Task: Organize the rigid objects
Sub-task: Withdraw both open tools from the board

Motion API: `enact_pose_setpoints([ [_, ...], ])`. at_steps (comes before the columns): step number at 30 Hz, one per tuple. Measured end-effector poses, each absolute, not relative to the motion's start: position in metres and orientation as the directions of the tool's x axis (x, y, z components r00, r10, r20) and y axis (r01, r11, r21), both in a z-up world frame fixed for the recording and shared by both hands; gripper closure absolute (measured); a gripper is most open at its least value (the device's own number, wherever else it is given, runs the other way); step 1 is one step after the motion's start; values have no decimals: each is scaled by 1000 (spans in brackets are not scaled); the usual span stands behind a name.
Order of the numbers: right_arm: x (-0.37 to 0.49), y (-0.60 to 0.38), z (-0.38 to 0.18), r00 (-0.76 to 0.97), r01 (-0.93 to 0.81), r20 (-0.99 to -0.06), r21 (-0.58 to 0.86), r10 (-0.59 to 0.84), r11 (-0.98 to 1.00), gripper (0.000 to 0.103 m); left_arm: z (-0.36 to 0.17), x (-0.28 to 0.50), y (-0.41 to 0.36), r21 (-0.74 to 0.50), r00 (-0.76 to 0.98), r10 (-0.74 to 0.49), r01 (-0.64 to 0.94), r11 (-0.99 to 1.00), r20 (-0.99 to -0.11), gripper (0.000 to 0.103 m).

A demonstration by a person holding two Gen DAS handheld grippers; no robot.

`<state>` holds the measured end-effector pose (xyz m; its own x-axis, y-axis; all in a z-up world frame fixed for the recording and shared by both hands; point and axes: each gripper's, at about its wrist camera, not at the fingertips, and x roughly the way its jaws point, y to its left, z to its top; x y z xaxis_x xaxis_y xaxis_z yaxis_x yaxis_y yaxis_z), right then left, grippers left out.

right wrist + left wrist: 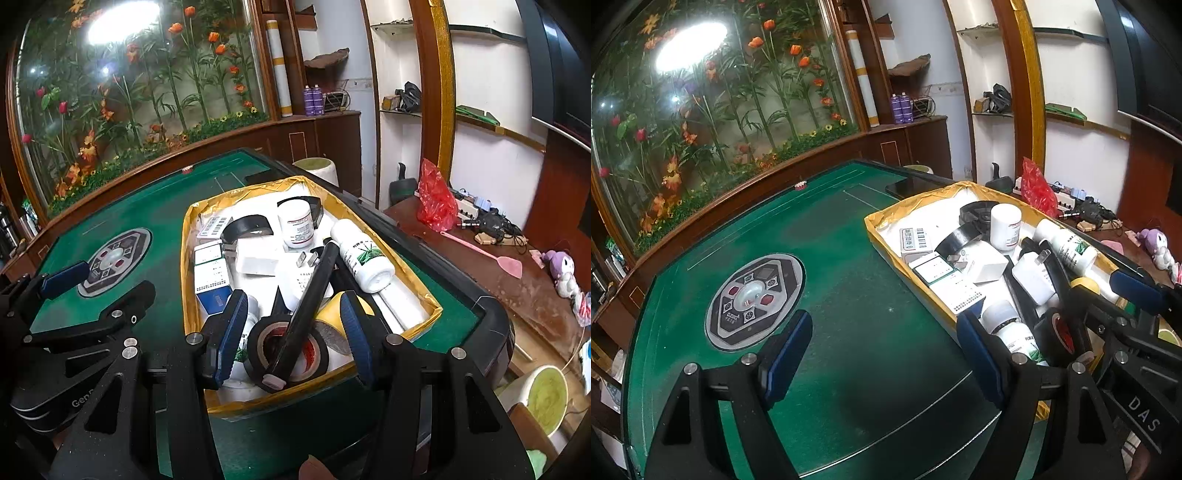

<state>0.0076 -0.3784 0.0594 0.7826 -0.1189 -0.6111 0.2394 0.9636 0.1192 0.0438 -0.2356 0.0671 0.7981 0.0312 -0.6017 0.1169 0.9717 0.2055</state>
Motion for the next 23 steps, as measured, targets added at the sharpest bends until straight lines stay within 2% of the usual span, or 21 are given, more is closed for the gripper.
enact_pose_setpoints([
  [12, 9, -378, 59, 783, 240, -610, 120, -119, 963, 51, 67, 44, -234, 211, 791, 45, 108, 971, -611, 22],
  [17, 9, -379, 59, 783, 240, -610, 120, -119, 963, 51, 69, 46, -230, 179, 775, 22, 117, 977, -631, 22],
  [23, 7, -378, 59, 788, 238, -604, 119, -120, 964, 51, 73, 41, -230, 169, 792, 4, 125, 978, -611, 22],
])
